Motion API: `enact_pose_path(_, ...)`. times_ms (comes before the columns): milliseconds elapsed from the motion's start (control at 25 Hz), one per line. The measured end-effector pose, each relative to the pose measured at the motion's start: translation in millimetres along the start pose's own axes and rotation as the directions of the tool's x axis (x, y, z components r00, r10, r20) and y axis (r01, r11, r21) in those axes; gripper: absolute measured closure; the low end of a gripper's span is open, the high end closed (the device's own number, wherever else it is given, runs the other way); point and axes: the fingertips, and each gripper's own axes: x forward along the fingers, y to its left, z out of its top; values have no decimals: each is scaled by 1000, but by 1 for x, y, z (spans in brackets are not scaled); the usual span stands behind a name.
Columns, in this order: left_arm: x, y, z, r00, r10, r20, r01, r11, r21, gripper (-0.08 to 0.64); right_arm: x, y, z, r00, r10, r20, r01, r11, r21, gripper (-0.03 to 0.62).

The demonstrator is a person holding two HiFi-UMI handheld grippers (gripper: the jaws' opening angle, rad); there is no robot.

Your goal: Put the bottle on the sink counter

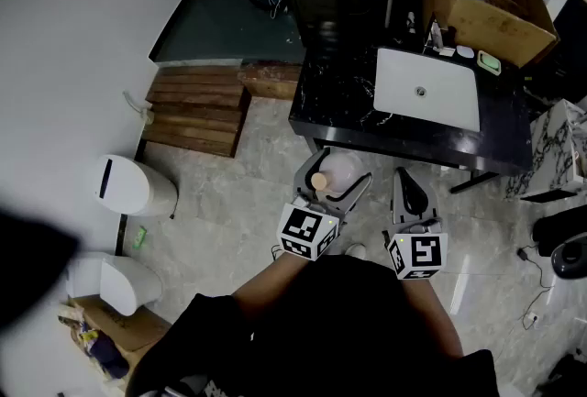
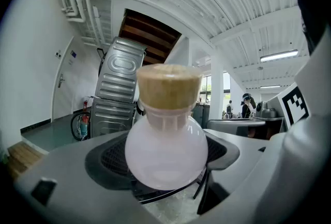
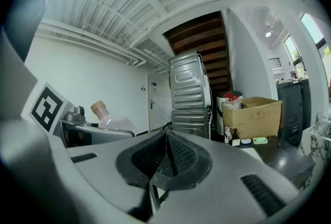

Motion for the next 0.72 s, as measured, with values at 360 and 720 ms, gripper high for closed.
enact_pose_path(360, 11, -13, -1, 1000, 19, 2, -19, 1000, 22, 170, -8, -19, 2, 999, 6, 31, -7, 1000, 21, 554)
enact_pose_path(720, 25, -4, -4, 999, 44, -11, -43, 999, 32, 170, -6, -38, -7, 1000, 0, 26, -2, 999, 47, 552)
